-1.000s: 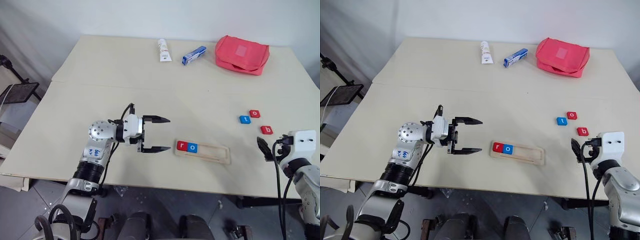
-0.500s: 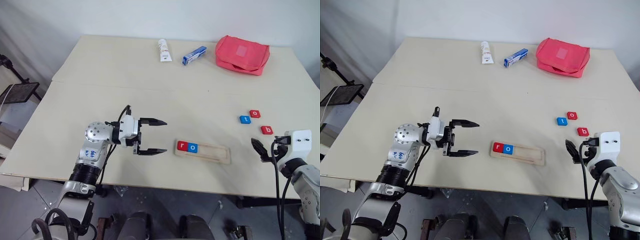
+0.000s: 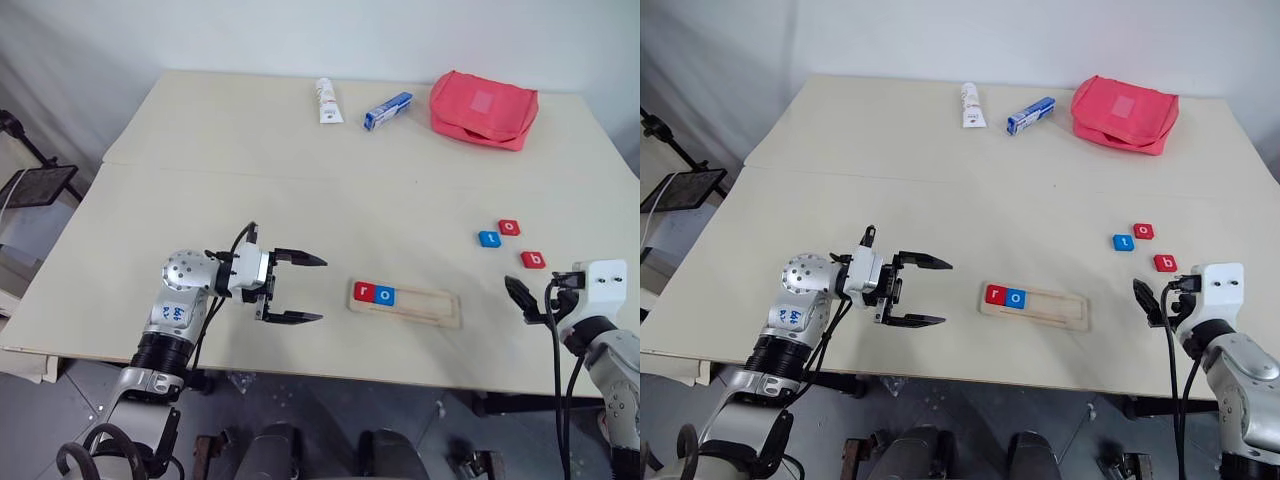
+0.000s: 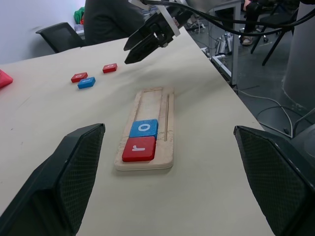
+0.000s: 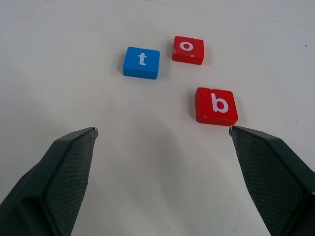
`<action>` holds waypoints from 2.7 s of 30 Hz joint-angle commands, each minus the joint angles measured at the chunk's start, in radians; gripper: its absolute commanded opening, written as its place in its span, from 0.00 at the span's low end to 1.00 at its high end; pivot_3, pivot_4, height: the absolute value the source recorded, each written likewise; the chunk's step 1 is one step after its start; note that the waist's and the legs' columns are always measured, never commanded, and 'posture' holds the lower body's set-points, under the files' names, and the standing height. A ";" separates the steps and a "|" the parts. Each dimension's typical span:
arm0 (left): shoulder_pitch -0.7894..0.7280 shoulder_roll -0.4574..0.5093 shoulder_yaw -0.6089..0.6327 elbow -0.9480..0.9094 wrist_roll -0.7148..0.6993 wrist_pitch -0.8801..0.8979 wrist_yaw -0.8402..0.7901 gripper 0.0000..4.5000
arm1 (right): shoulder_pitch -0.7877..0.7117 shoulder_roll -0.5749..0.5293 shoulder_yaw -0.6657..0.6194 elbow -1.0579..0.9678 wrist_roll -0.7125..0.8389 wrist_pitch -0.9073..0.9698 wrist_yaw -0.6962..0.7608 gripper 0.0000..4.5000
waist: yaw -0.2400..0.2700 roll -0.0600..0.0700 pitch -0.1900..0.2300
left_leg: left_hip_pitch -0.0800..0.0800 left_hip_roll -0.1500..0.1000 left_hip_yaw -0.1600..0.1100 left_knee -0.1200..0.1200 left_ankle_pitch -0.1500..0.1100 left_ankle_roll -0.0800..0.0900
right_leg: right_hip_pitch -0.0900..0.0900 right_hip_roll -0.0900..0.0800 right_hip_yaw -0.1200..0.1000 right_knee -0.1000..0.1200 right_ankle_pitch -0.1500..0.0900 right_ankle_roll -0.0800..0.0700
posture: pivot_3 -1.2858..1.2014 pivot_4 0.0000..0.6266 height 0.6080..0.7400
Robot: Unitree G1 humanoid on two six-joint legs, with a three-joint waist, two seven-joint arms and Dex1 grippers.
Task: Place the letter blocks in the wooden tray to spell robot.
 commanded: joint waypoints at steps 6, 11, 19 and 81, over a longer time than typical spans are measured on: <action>0.022 0.003 0.010 -0.053 -0.014 -0.003 0.017 0.99 | -0.114 -0.103 -0.021 0.140 -0.005 0.032 0.032 1.00 | -0.001 0.000 0.000 | 0.000 0.000 0.000 0.000 0.000 0.000 | 0.000 0.000 0.000 0.000 0.000 0.000 | 0.52 0.24 1.00; 0.047 0.005 0.010 -0.080 -0.017 0.009 0.031 0.99 | -0.225 -0.148 0.031 0.335 -0.042 -0.011 0.085 1.00 | -0.003 0.000 0.000 | 0.000 0.000 0.000 0.000 0.000 0.000 | 0.000 0.000 0.000 0.000 0.000 0.000 | 0.52 0.24 1.00; 0.079 0.020 0.013 -0.152 -0.025 0.048 0.050 0.99 | -0.397 -0.162 0.118 0.661 -0.112 -0.145 0.167 1.00 | -0.014 0.000 0.000 | 0.000 0.000 0.000 0.000 0.000 0.000 | 0.000 -0.001 -0.001 0.000 0.000 0.000 | 0.52 0.24 1.00; 0.111 -0.011 0.019 -0.134 -0.041 0.025 0.045 1.00 | 0.190 -0.103 0.040 -0.407 0.076 0.210 0.099 0.99 | -0.021 0.003 0.000 | 0.001 0.000 0.000 -0.002 0.000 0.000 | 0.000 0.000 0.003 -0.001 0.000 0.000 | 0.52 0.24 1.00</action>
